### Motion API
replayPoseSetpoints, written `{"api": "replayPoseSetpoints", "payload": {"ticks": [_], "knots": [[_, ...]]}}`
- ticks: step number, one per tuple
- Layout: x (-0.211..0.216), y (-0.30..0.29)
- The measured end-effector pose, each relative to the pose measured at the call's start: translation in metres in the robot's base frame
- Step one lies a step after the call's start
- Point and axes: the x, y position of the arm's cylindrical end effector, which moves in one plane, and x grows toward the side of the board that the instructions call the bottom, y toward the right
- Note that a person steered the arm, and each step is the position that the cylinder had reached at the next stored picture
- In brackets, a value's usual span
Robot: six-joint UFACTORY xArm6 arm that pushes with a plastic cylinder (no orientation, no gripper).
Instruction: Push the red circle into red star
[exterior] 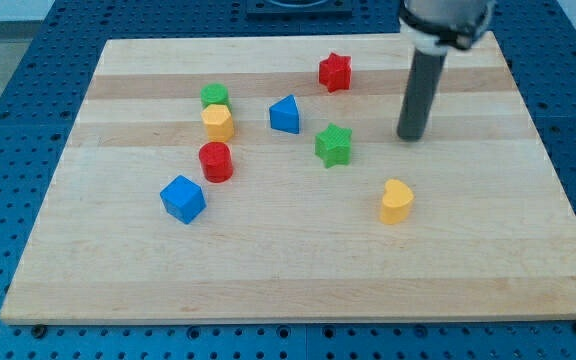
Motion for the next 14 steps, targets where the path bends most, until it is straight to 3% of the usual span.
{"api": "replayPoseSetpoints", "payload": {"ticks": [1, 6, 10, 12, 14], "knots": [[0.041, -0.032], [0.059, -0.244], [-0.025, -0.245], [-0.036, -0.186], [-0.069, -0.179]]}}
